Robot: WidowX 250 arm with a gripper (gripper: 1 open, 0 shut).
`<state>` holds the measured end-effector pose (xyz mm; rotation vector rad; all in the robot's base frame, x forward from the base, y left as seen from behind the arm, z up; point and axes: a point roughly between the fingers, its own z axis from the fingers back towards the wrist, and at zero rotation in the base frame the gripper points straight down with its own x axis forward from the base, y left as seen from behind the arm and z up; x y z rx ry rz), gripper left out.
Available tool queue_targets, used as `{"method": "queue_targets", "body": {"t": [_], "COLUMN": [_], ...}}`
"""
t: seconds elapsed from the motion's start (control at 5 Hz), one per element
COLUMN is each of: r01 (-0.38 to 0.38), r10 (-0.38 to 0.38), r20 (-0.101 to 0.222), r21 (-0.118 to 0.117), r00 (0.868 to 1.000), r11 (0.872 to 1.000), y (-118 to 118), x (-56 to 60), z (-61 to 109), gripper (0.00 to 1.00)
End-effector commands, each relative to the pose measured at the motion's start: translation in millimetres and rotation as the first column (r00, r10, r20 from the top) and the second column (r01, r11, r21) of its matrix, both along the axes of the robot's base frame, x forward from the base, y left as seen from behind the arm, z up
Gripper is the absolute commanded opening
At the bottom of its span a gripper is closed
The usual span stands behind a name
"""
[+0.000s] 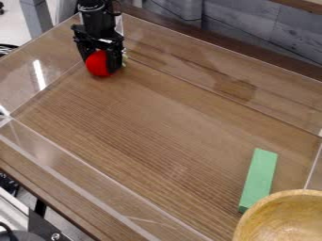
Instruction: Move the red fruit to the left
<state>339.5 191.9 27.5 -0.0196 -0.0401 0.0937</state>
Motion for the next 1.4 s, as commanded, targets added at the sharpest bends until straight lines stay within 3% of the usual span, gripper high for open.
{"method": "queue_targets", "body": {"t": [0.0,0.4,0.6,0.8,1.2], "r01": [-0.068,0.005,-0.002,-0.009,0.077], "r10": [0.068,-0.004,0.004,0.011,-0.074], "r20": [0.039,0.035,0.034,0.037,0.041], "r21": [0.001,-0.037,-0.055,-0.058,-0.067], "r00": [0.997,0.999,0.999,0.999,0.996], "r11": [0.998,0.999,0.998,0.998,0.995], "y": [6.2,1.8,4.6,-3.2,-34.1], "x": [0.0,-2.2,-9.9,0.9,4.8], "z": [11.4,14.5,18.8,32.0,39.7], "gripper": [1.00,1.00,1.00,1.00,1.00]}}
